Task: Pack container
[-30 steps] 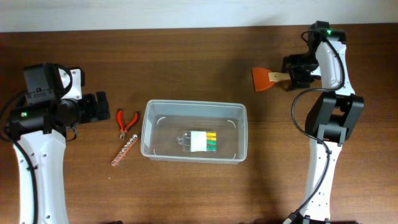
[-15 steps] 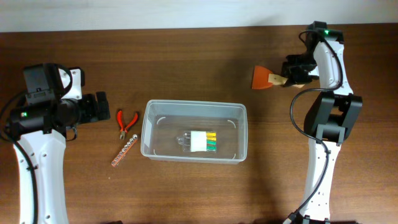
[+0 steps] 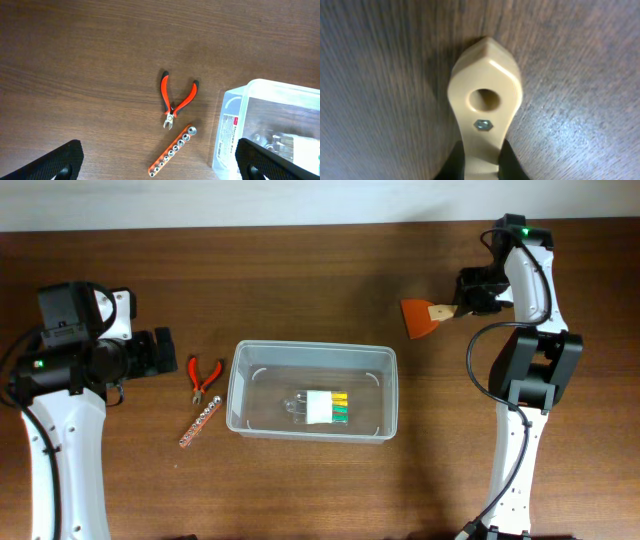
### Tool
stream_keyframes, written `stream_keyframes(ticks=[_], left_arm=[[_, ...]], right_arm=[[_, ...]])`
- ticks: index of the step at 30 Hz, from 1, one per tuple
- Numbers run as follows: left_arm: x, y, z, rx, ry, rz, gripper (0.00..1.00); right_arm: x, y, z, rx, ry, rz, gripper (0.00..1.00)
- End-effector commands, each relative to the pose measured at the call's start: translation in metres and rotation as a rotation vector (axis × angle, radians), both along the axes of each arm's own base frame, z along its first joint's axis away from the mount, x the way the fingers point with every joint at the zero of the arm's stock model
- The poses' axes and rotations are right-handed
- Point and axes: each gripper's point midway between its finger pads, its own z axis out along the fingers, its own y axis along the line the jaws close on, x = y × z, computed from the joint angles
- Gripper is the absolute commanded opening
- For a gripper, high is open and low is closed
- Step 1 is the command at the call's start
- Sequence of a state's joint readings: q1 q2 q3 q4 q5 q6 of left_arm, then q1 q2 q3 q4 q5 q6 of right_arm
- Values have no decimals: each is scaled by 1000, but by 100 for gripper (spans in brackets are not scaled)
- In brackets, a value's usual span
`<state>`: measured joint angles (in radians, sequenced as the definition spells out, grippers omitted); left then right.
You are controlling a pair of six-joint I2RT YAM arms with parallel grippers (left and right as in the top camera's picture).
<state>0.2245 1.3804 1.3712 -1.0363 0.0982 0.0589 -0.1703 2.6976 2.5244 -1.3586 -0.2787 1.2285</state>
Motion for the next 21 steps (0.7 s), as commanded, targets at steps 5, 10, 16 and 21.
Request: stream_keyframes(ticks=[5, 10, 16, 21], left_arm=[[3, -2, 2, -13, -7, 2, 99], [3, -2, 2, -13, -7, 1, 99], [3, -2, 2, -13, -7, 1, 99], [3, -2, 2, -13, -7, 1, 99]], right_arm=[[-6, 0, -19, -27, 29, 65, 4], [-14, -8, -16, -77, 54, 126, 4], [-7, -22, 7, -171, -7, 232, 4], [4, -35, 47, -266, -91, 294, 4]])
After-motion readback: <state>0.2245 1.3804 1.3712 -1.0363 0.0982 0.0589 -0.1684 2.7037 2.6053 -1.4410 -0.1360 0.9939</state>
